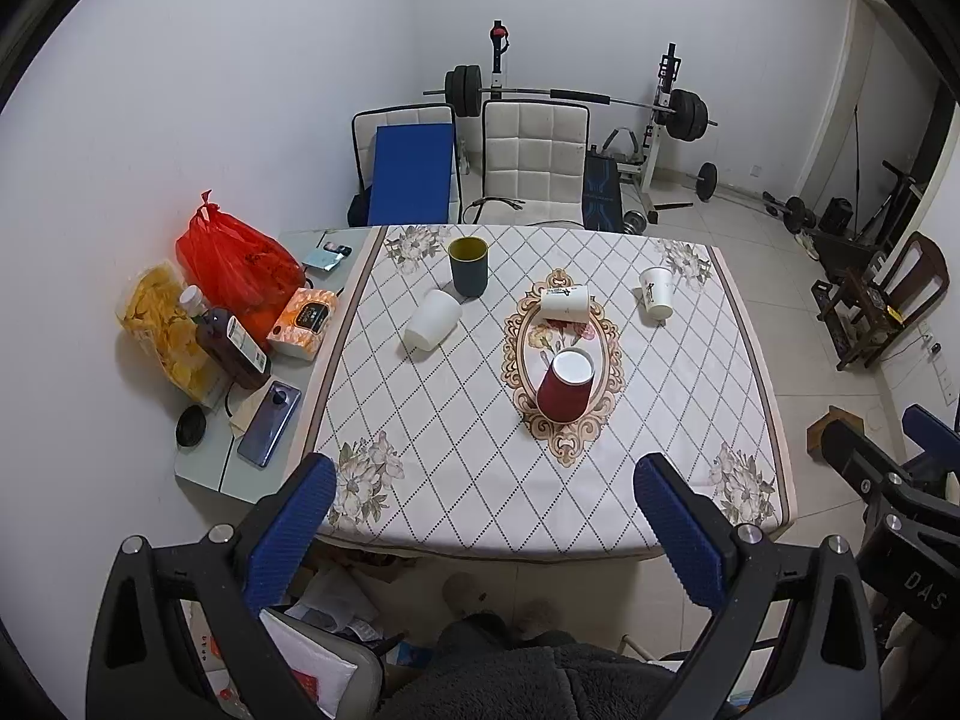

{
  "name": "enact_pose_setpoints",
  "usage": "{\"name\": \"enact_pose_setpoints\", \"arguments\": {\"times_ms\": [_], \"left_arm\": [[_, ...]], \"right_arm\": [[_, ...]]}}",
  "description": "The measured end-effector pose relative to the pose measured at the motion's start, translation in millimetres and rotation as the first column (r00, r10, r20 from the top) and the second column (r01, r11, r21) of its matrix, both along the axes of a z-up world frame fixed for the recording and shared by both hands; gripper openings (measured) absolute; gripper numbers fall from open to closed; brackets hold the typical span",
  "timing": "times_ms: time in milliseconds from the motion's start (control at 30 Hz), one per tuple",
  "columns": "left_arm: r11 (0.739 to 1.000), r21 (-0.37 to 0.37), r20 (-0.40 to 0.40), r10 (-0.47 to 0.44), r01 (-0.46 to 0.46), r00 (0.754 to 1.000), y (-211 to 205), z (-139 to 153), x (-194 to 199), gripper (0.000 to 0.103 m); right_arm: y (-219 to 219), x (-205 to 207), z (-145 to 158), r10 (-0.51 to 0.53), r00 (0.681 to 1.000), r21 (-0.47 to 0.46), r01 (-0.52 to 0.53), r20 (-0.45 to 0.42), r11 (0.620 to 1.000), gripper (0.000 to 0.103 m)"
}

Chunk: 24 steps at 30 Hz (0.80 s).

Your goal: Flip cup upside down

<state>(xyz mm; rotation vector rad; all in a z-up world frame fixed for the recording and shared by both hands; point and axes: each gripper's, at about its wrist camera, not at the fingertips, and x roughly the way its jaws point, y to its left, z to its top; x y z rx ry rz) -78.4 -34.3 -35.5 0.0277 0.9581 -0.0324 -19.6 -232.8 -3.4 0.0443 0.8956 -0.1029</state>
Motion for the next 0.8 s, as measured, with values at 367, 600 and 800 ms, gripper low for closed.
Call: {"name": "enact_pose_setpoints", "arguments": {"times_ms": [367,600,800], "left_arm": [[1.0,0.004,0.001,-0.001,0.001,1.0,1.1,0.6,0.7,0.102],[1.0,0.004,0.002,0.0,0.0,1.0,2.4,1.7,1.5,0.102],[1.0,0.002,0.002,0.0,0.0,1.0,2.1,1.4,1.0,0.102]], "right_arm": [[0.0,-0.5,0.1,0.011,1.0,0.0,-0.011,0.001,1.0,0.096],[1.5,1.6,1.0,0.018,1.0,0.003,-0.018,-0.002,1.0,0.096],[-0.1,1.6,0.8,0.024,1.0,0.006,-0.024,-0.004,1.0,0.096]]}}
